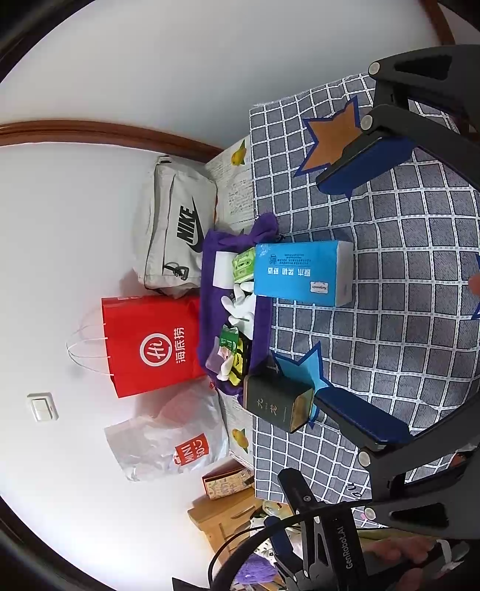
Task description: Organize soft objects
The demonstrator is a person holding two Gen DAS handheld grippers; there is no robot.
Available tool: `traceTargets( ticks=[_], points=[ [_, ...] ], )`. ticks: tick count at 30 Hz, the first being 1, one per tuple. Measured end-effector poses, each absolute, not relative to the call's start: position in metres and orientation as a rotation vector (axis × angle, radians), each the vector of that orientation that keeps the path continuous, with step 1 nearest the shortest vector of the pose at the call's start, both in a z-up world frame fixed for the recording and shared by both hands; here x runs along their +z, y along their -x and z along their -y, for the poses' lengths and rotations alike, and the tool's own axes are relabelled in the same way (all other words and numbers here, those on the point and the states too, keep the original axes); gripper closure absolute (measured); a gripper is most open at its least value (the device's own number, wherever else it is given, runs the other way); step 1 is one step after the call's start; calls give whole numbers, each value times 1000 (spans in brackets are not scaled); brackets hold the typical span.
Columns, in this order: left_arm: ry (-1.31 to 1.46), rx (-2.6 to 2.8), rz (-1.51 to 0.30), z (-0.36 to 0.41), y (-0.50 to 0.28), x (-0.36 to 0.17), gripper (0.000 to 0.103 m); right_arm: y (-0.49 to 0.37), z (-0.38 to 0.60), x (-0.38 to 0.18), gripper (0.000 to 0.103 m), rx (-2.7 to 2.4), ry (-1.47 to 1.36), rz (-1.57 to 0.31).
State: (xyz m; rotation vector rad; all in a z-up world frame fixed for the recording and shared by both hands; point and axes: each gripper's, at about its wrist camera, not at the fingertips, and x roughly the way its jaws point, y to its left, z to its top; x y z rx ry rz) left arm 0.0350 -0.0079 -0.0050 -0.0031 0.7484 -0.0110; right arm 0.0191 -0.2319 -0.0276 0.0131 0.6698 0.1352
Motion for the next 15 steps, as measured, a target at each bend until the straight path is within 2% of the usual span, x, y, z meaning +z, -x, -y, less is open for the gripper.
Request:
traceTargets(
  ticks=[15],
  points=[
    [0, -36, -740, 8, -34, -2, 0, -18, 232, -27, 1, 135, -21, -670]
  ],
)
